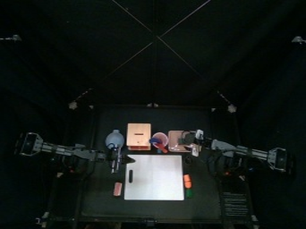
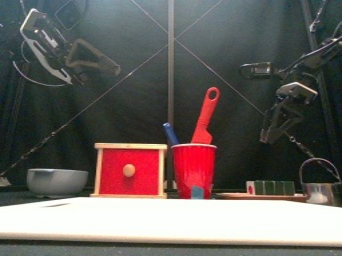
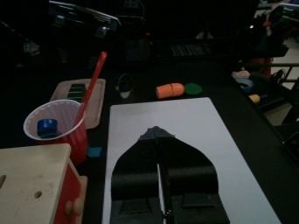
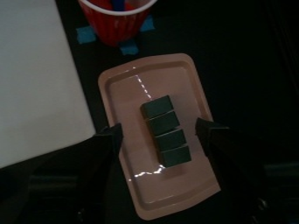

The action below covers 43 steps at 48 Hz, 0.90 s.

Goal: Place sushi on board then cut the sushi with the knife then place the pieces on the plate
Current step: Place the sushi on the board

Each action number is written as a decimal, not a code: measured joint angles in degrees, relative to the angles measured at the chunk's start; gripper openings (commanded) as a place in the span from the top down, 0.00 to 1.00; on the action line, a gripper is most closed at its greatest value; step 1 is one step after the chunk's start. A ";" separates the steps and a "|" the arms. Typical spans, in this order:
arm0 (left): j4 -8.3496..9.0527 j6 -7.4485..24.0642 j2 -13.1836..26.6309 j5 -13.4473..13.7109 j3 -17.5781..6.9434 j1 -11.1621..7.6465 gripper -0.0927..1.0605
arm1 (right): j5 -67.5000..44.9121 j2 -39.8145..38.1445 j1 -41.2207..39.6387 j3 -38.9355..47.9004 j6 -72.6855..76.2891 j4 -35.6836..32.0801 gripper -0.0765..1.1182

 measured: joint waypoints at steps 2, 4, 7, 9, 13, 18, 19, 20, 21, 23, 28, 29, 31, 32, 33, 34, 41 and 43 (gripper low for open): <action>0.00 0.00 0.00 -0.09 0.09 0.00 0.93 | 0.00 0.97 -0.62 -0.09 -0.35 -0.35 0.18; 0.09 0.00 -0.09 -0.09 0.09 0.09 0.93 | 0.00 1.93 -1.32 -0.35 -1.05 -0.70 0.18; 0.00 0.00 0.00 -0.09 0.09 0.09 0.93 | 0.00 3.52 -2.11 -0.53 -2.20 -0.35 0.18; 0.00 0.00 0.00 -0.09 0.00 0.09 0.93 | -0.09 4.75 -2.55 -0.70 -3.60 0.35 0.18; 0.09 0.00 -0.09 -0.09 0.18 0.09 0.93 | -0.09 6.77 -3.25 -0.88 -5.89 2.55 0.18; 0.00 0.00 0.00 -0.09 0.44 0.18 0.93 | -0.09 9.76 -4.66 -1.58 -9.84 5.71 0.18; 0.00 0.00 0.00 -0.09 0.44 0.09 0.93 | -0.09 10.28 -5.01 -1.76 -10.37 6.24 0.18; 0.09 0.00 0.00 -0.09 0.53 0.18 0.93 | 0.00 10.90 -5.45 -1.93 -11.34 6.94 0.18; 0.09 0.00 0.00 -0.09 0.53 0.18 0.93 | 0.00 11.43 -5.89 -2.11 -12.04 7.47 0.18; 0.09 0.00 0.00 -0.09 0.62 0.18 0.93 | 0.18 12.48 -6.77 -2.55 -13.62 8.61 0.18; 0.00 0.00 -0.09 -0.09 0.62 0.18 0.93 | 0.88 15.56 -8.79 -3.60 -17.05 10.99 0.17; 0.09 0.00 -0.09 -0.09 0.62 0.26 0.93 | 1.14 16.08 -8.96 -3.78 -17.58 11.34 0.17; 0.00 0.00 0.00 -0.09 0.70 0.35 0.93 | 1.85 17.31 -9.40 -4.31 -18.72 12.04 0.17; 0.09 0.00 0.00 -0.09 0.79 0.44 0.93 | 2.02 17.67 -9.49 -4.48 -18.98 12.30 0.17; 0.09 0.00 0.00 0.00 0.88 0.44 0.93 | 2.37 18.28 -9.58 -4.75 -19.42 12.66 0.17; 0.00 0.00 0.00 -0.09 0.97 0.44 0.93 | 2.55 18.72 -9.58 -5.01 -19.69 12.92 0.16; 0.00 0.00 0.00 -0.09 1.67 0.62 0.93 | 3.08 21.53 -9.58 -6.42 -21.80 13.10 0.16; 0.00 0.00 0.00 -0.09 1.76 0.62 0.93 | 3.08 21.97 -9.58 -6.59 -22.41 13.18 0.16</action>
